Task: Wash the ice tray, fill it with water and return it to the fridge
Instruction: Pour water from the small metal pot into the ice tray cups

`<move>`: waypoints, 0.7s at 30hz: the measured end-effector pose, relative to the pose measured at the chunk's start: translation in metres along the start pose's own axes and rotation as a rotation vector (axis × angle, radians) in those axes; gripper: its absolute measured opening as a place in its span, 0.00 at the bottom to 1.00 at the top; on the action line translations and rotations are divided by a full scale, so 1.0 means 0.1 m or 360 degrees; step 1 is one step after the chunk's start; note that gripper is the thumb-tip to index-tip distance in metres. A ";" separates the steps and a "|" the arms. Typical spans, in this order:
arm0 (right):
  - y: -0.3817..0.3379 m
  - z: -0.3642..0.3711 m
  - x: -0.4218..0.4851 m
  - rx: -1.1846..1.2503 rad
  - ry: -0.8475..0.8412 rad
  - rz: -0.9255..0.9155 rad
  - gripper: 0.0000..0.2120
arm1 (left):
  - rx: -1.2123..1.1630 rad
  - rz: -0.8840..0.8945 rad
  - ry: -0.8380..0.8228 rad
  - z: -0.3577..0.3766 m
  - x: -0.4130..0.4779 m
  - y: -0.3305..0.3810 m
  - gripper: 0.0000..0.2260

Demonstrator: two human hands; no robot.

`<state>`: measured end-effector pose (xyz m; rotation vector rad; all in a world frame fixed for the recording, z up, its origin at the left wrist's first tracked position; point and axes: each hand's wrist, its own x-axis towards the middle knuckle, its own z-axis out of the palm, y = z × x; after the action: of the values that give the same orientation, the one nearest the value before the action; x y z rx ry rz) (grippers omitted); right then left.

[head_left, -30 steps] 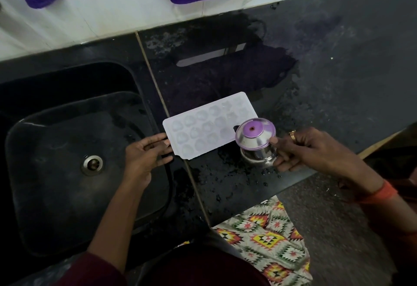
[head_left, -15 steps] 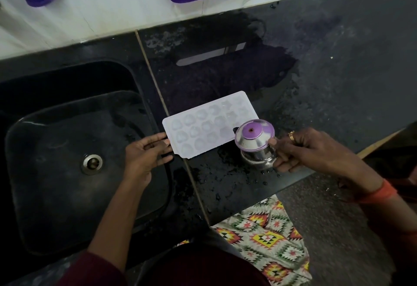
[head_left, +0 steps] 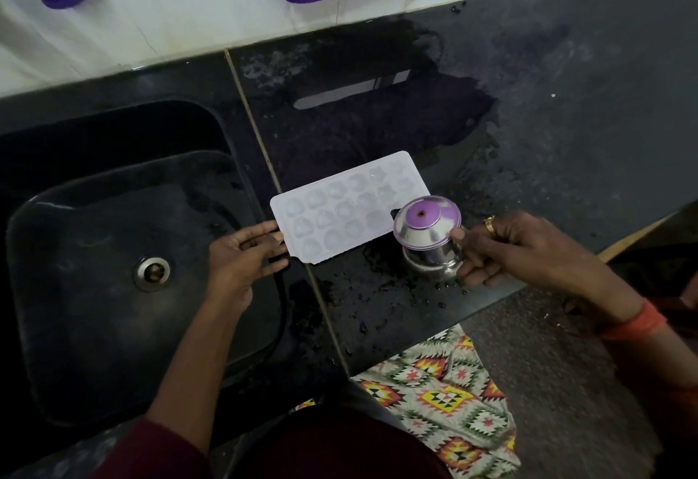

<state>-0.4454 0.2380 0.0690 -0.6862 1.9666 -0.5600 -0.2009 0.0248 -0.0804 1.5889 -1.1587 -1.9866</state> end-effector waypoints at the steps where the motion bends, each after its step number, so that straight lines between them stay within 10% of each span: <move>1: 0.00 0.00 0.00 -0.0008 0.0006 -0.0028 0.25 | 0.0001 -0.0002 0.0000 0.00 0.00 0.00 0.08; 21: -0.20 0.14 -0.05 -0.0216 0.0038 -0.0242 0.21 | -0.0012 -0.0024 -0.0024 -0.03 0.03 -0.01 0.09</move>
<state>-0.4267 0.2246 0.0788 -0.9230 1.9988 -0.5312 -0.1990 0.0225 -0.0833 1.5862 -1.1472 -2.0135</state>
